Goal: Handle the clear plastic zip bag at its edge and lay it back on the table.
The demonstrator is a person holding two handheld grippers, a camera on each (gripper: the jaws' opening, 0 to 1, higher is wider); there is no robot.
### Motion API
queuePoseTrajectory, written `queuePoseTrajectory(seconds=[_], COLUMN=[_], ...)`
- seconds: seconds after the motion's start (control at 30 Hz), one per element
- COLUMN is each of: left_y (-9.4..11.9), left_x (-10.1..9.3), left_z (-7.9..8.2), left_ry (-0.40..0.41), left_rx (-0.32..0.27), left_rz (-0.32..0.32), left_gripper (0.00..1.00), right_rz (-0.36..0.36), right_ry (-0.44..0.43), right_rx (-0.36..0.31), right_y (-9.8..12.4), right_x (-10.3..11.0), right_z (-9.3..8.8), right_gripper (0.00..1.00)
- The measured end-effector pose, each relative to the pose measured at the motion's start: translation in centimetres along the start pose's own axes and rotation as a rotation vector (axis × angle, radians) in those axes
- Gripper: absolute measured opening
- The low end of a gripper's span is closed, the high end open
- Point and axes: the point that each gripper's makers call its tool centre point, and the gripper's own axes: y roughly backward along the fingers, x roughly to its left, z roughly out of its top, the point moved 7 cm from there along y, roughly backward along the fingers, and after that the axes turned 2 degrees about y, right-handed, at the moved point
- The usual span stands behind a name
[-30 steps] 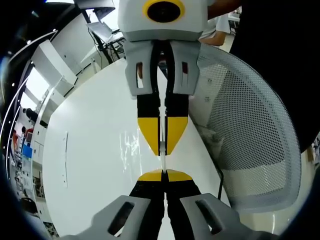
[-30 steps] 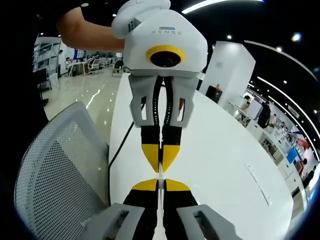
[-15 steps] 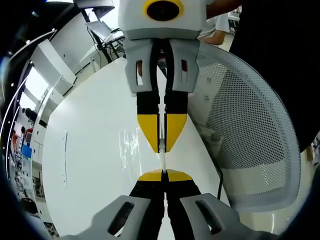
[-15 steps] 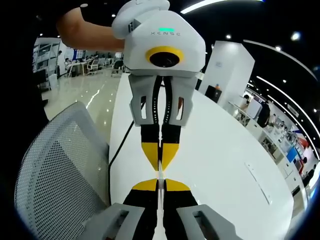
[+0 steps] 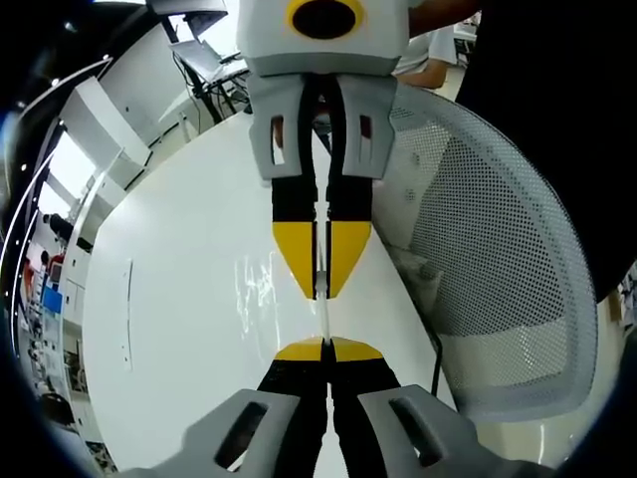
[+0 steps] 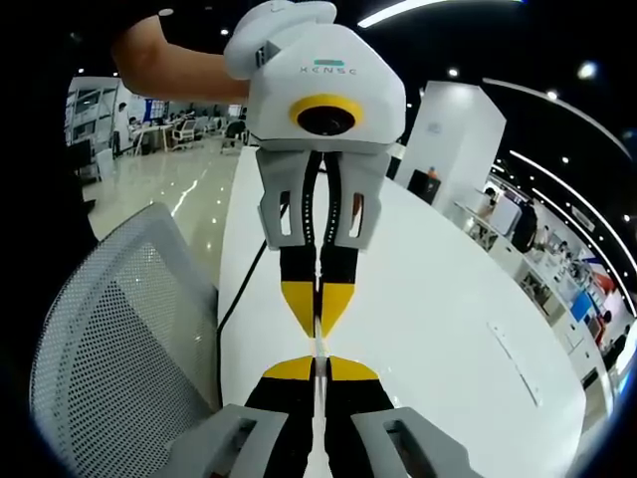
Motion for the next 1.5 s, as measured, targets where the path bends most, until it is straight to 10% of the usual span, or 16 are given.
queuePoseTrajectory(seconds=[1.5], left_y=[0.14], left_x=[-0.16], left_z=[-0.48], left_ry=[0.010], left_rx=[0.025], left_rz=[-0.017], left_gripper=[0.00], right_rz=[0.000], right_ry=[-0.013], right_rx=[-0.007], right_y=[0.12], right_x=[-0.05], right_z=[-0.13], right_gripper=[0.00])
